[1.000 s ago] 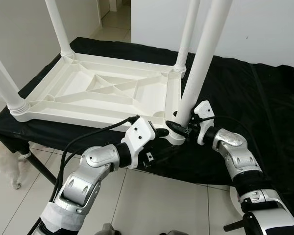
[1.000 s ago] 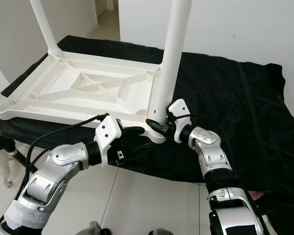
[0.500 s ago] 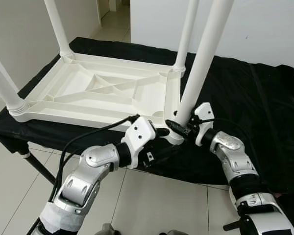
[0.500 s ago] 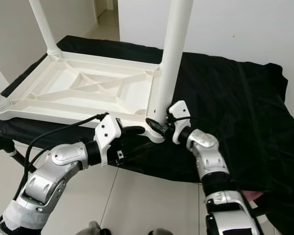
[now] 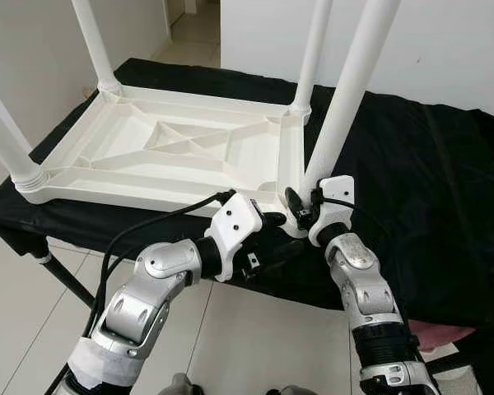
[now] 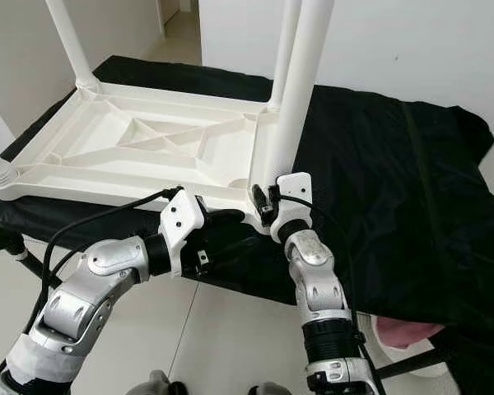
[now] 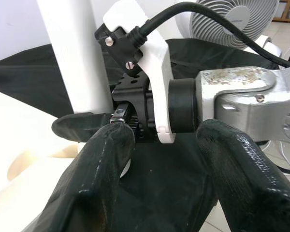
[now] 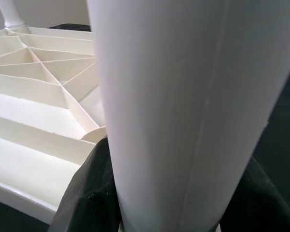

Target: Building children table

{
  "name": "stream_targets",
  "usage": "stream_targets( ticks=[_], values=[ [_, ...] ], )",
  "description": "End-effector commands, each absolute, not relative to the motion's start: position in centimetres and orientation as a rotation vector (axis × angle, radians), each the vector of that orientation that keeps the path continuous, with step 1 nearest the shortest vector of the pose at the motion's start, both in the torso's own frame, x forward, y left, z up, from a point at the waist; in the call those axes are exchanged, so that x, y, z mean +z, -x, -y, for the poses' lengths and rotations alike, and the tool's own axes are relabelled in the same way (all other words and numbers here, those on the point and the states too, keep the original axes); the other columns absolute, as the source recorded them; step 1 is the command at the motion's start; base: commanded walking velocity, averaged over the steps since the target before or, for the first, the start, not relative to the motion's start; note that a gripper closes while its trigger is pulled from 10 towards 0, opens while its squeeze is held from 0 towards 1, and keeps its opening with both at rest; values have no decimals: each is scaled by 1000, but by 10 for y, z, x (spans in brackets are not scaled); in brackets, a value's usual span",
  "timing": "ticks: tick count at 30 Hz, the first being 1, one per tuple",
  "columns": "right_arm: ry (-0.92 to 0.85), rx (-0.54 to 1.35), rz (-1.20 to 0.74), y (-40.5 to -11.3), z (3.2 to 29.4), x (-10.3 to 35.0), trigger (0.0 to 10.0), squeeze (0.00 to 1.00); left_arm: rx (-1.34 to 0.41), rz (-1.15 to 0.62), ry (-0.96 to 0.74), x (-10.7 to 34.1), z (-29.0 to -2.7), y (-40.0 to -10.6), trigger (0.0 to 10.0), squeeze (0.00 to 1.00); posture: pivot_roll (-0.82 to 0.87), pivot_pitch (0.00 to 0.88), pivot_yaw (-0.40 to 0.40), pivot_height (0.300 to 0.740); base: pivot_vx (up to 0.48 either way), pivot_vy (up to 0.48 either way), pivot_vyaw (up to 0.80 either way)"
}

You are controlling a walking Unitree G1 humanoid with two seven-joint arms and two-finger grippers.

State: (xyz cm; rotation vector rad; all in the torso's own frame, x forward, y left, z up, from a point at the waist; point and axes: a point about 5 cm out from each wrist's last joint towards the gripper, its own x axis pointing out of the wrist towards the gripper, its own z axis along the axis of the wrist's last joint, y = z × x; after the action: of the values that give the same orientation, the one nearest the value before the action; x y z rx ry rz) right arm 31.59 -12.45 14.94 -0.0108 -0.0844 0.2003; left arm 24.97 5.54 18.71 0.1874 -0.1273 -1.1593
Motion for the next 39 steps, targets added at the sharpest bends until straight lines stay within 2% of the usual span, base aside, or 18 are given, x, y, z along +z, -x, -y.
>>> stream_targets(
  ticks=[1,2,5,6,10,11,12,13,15,19,23,26,37,38,39],
  values=[
    [-3,154,162,-311,118,168,10000,0,-1129,131,-178,188,-56,-253,10000,0,-75,33,-19,740,0,0,0],
    [-20,107,162,-304,109,170,10000,0,-1124,132,-177,188,-56,-254,10000,0,-75,33,-19,740,0,0,0],
    [-40,104,165,-300,104,172,10000,31,-1121,132,-174,188,-56,-254,10000,0,-76,36,-17,740,0,0,0],
    [-58,111,167,-298,103,173,10000,1000,-1122,132,-173,188,-56,-254,10000,0,-76,36,-17,740,0,0,0],
    [-73,110,163,-300,111,175,10000,1000,-1124,128,-172,187,-56,-253,10000,0,-85,38,-13,740,0,0,0],
    [-73,115,163,-302,114,176,10000,792,-1125,128,-172,187,-56,-253,10000,0,-85,38,-13,740,0,0,0],
    [-73,115,163,-302,114,176,10000,792,-1125,128,-172,187,-56,-253,10000,0,-85,38,-13,740,0,0,0],
    [-75,187,159,-305,117,177,10000,0,-1126,127,-172,186,-56,-254,10000,0,-85,38,-13,740,0,0,0],
    [-75,215,163,-305,117,178,10000,0,-1126,128,-172,186,-56,-254,10000,0,-85,38,-13,740,0,0,0],
    [-16,406,120,-312,128,176,10000,0,-1132,130,-171,188,-55,-256,10000,0,-97,38,-1,740,0,0,0],
    [26,465,120,-315,133,175,10000,0,-1134,131,-173,188,-55,-257,10000,0,-104,46,7,740,0,0,0],
    [114,641,83,-319,135,168,10000,0,-1138,132,-175,188,-55,-258,10000,0,-104,47,10,740,0,0,0],
    [233,784,6,-330,147,154,10000,0,-1140,135,-179,189,-55,-259,10000,0,-101,39,16,740,0,0,0],
    [246,796,-3,-332,148,153,980,0,-1140,135,-180,189,-55,-259,10000,0,-100,34,18,740,0,0,0],
    [259,820,-14,-333,149,150,980,0,-1140,136,-180,190,-55,-259,10000,0,-100,34,18,740,0,0,0]
  ],
)
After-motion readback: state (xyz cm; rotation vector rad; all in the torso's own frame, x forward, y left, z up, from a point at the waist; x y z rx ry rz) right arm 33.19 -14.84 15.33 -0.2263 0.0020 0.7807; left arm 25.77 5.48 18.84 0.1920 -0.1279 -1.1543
